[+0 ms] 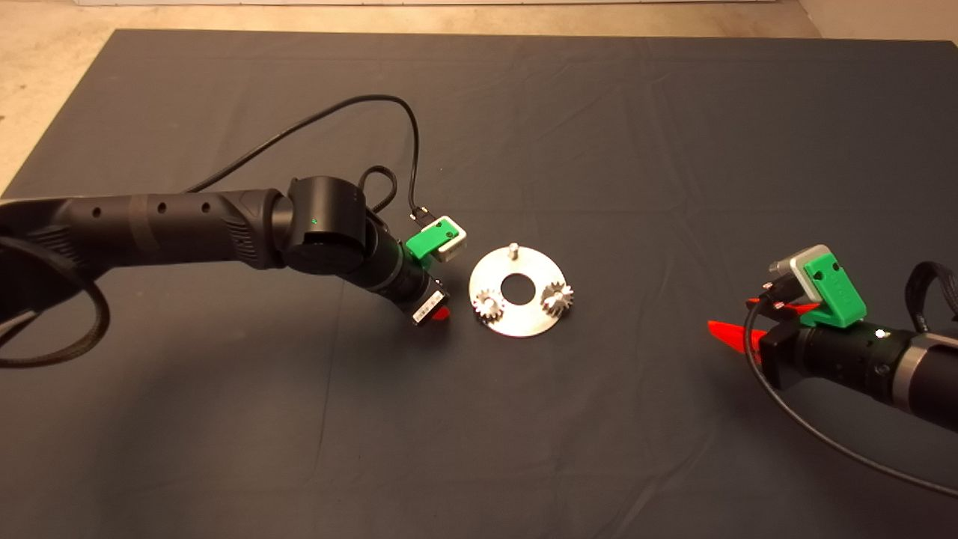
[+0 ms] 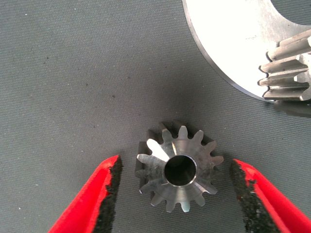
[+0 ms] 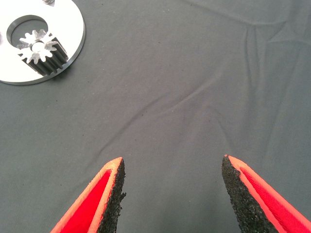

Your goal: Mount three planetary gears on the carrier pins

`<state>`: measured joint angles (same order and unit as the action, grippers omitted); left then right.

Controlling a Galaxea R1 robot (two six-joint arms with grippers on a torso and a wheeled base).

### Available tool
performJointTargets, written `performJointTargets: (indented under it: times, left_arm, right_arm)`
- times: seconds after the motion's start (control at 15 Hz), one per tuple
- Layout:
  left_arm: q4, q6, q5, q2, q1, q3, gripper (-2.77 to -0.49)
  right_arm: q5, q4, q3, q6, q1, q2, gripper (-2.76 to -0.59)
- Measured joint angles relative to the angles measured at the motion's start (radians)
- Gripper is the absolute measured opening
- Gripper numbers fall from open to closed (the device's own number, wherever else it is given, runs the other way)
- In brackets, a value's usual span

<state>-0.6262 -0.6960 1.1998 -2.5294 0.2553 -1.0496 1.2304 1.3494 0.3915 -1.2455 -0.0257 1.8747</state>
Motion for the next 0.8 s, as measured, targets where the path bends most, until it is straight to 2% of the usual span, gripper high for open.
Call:
performJointTargets:
  times: [0.13, 0.33, 0.47, 0.67, 0.8]
  left_arm:
    - [0.0, 0.0, -0.002, 0.0, 0.0, 0.0, -1.75]
    - [0.0, 0.0, -0.023, 0.0, 0.0, 0.0, -1.91]
    - [-0.001, 0.0, -0.022, 0.0, 0.0, 0.0, -2.03]
    - [-0.003, 0.0, -0.022, 0.0, 0.0, 0.0, -2.04]
    - [-0.007, 0.0, -0.022, 0.0, 0.0, 0.0, -2.17]
  right_arm:
    - [0.0, 0.0, 0.0, 0.0, 0.0, 0.0, -1.88]
    - [0.0, 0.0, 0.0, 0.0, 0.0, 0.0, -1.88]
    - [0.0, 0.0, 0.0, 0.0, 0.0, 0.0, -1.88]
    - [0.0, 0.0, 0.0, 0.0, 0.0, 0.0, -1.88]
    - [0.0, 0.0, 0.0, 0.0, 0.0, 0.0, -1.88]
